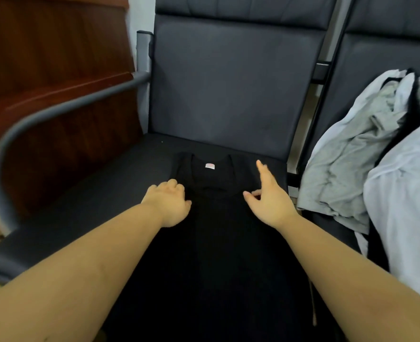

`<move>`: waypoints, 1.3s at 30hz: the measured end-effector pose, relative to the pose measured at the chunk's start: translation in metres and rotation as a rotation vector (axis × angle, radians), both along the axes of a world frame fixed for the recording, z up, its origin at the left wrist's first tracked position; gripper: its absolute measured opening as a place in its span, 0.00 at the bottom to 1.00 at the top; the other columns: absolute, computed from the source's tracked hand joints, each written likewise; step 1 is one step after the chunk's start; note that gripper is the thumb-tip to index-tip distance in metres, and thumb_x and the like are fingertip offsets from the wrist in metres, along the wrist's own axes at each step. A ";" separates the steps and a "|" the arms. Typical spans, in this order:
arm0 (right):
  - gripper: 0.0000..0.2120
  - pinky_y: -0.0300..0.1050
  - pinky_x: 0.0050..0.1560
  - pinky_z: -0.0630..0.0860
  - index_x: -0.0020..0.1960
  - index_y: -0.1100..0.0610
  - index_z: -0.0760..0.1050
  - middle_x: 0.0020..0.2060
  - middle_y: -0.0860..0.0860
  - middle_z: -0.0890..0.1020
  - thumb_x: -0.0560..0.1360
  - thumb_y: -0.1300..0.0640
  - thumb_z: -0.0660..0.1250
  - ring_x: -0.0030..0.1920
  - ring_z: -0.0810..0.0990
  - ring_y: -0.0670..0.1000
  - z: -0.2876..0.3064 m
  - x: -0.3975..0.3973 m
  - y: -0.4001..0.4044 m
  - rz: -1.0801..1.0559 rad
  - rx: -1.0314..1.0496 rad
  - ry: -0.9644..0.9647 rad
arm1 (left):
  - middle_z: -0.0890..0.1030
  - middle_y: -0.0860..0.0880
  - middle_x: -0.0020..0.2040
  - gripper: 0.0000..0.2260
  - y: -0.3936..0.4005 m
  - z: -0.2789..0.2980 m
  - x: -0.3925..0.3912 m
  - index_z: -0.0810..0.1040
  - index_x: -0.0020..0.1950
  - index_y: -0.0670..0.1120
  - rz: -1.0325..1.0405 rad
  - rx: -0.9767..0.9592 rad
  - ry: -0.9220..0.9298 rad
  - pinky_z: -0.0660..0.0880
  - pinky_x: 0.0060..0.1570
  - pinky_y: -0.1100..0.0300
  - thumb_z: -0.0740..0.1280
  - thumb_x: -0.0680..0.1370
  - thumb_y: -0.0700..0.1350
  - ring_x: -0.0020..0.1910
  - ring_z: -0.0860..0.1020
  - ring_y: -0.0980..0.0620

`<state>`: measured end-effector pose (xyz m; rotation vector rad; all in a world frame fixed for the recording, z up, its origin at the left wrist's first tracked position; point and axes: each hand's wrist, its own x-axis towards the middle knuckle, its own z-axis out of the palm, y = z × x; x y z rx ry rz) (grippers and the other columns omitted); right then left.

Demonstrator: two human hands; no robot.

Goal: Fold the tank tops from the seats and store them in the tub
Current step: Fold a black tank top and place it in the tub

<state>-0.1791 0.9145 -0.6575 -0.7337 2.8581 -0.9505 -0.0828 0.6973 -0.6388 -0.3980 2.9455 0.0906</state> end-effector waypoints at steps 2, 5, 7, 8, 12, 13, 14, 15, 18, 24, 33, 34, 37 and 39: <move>0.34 0.46 0.67 0.68 0.79 0.48 0.48 0.78 0.47 0.49 0.79 0.49 0.63 0.70 0.70 0.51 0.008 0.020 0.009 0.110 0.142 -0.023 | 0.63 0.45 0.74 0.23 0.010 0.005 0.018 0.63 0.75 0.45 0.019 0.035 -0.092 0.52 0.73 0.46 0.56 0.81 0.52 0.74 0.60 0.45; 0.26 0.48 0.71 0.62 0.76 0.50 0.59 0.78 0.49 0.54 0.80 0.49 0.59 0.73 0.65 0.55 0.015 0.048 0.026 0.181 0.429 0.085 | 0.51 0.43 0.79 0.29 0.025 0.005 0.047 0.52 0.79 0.45 0.085 0.048 -0.116 0.45 0.75 0.44 0.58 0.80 0.50 0.78 0.49 0.43; 0.22 0.47 0.70 0.63 0.73 0.53 0.66 0.75 0.51 0.62 0.81 0.49 0.59 0.72 0.65 0.53 0.019 0.062 0.037 0.150 0.480 0.132 | 0.58 0.42 0.76 0.29 0.028 0.007 0.063 0.56 0.78 0.45 0.177 0.039 -0.015 0.55 0.73 0.48 0.61 0.79 0.50 0.75 0.58 0.43; 0.19 0.47 0.68 0.65 0.70 0.53 0.70 0.72 0.52 0.67 0.80 0.50 0.59 0.70 0.67 0.53 0.020 0.067 0.043 0.111 0.464 0.138 | 0.63 0.43 0.74 0.27 0.027 0.008 0.072 0.58 0.76 0.45 0.228 0.054 0.029 0.60 0.71 0.49 0.61 0.79 0.51 0.72 0.64 0.43; 0.12 0.46 0.58 0.72 0.60 0.53 0.78 0.60 0.52 0.76 0.79 0.53 0.62 0.59 0.75 0.53 0.016 0.075 0.062 -0.064 0.339 0.066 | 0.65 0.46 0.74 0.22 0.015 -0.002 0.111 0.62 0.75 0.46 0.372 0.309 0.162 0.63 0.70 0.51 0.56 0.83 0.53 0.71 0.67 0.45; 0.11 0.44 0.55 0.72 0.59 0.53 0.79 0.60 0.52 0.76 0.79 0.54 0.63 0.58 0.77 0.53 0.014 0.075 0.066 -0.103 0.277 0.000 | 0.63 0.46 0.76 0.21 0.014 -0.006 0.119 0.62 0.76 0.47 0.341 0.314 0.170 0.60 0.72 0.52 0.55 0.84 0.51 0.73 0.63 0.46; 0.11 0.41 0.52 0.71 0.59 0.54 0.79 0.59 0.53 0.77 0.79 0.55 0.63 0.56 0.78 0.53 0.012 0.075 0.068 -0.143 0.197 -0.070 | 0.61 0.47 0.77 0.20 0.013 -0.009 0.125 0.62 0.76 0.48 0.310 0.300 0.179 0.57 0.73 0.53 0.54 0.84 0.50 0.75 0.61 0.47; 0.11 0.39 0.50 0.70 0.60 0.55 0.78 0.58 0.54 0.78 0.79 0.57 0.64 0.56 0.78 0.54 0.010 0.075 0.070 -0.185 0.118 -0.123 | 0.62 0.47 0.76 0.20 0.011 -0.012 0.128 0.63 0.76 0.50 0.303 0.282 0.209 0.57 0.72 0.53 0.54 0.84 0.48 0.75 0.61 0.47; 0.14 0.41 0.52 0.71 0.63 0.59 0.74 0.58 0.58 0.79 0.78 0.61 0.65 0.58 0.77 0.56 0.003 0.075 0.071 -0.267 -0.018 -0.215 | 0.69 0.46 0.70 0.19 0.003 -0.009 0.128 0.70 0.71 0.53 0.459 0.188 0.278 0.64 0.66 0.50 0.62 0.81 0.54 0.69 0.68 0.44; 0.25 0.49 0.65 0.70 0.69 0.61 0.66 0.64 0.58 0.75 0.76 0.58 0.70 0.64 0.74 0.58 -0.003 0.063 0.071 -0.362 -0.086 -0.343 | 0.75 0.44 0.63 0.23 -0.016 0.000 0.123 0.76 0.60 0.52 0.783 0.326 0.120 0.66 0.64 0.48 0.70 0.71 0.64 0.65 0.68 0.40; 0.29 0.46 0.55 0.72 0.64 0.66 0.72 0.60 0.58 0.77 0.73 0.45 0.71 0.59 0.76 0.58 0.008 0.052 0.074 -0.366 0.201 -0.315 | 0.76 0.46 0.44 0.13 -0.022 -0.005 0.112 0.72 0.50 0.46 0.680 0.510 0.390 0.69 0.41 0.54 0.68 0.77 0.54 0.44 0.75 0.47; 0.29 0.45 0.51 0.72 0.62 0.66 0.73 0.58 0.58 0.78 0.73 0.44 0.70 0.57 0.77 0.57 0.008 0.054 0.075 -0.373 0.219 -0.295 | 0.76 0.46 0.43 0.13 -0.021 -0.004 0.113 0.72 0.51 0.46 0.686 0.532 0.422 0.69 0.40 0.54 0.67 0.78 0.54 0.43 0.75 0.47; 0.26 0.46 0.52 0.74 0.58 0.66 0.75 0.56 0.57 0.79 0.73 0.45 0.71 0.52 0.78 0.56 0.010 0.063 0.075 -0.346 0.170 -0.288 | 0.76 0.46 0.42 0.14 -0.015 -0.001 0.115 0.73 0.49 0.45 0.693 0.625 0.464 0.68 0.39 0.55 0.68 0.77 0.55 0.39 0.74 0.49; 0.27 0.49 0.59 0.75 0.61 0.66 0.75 0.56 0.56 0.80 0.72 0.47 0.73 0.55 0.79 0.57 0.011 0.074 0.075 -0.273 0.087 -0.372 | 0.77 0.45 0.41 0.15 -0.007 0.002 0.116 0.73 0.43 0.45 0.666 0.674 0.424 0.69 0.40 0.55 0.69 0.76 0.56 0.39 0.74 0.49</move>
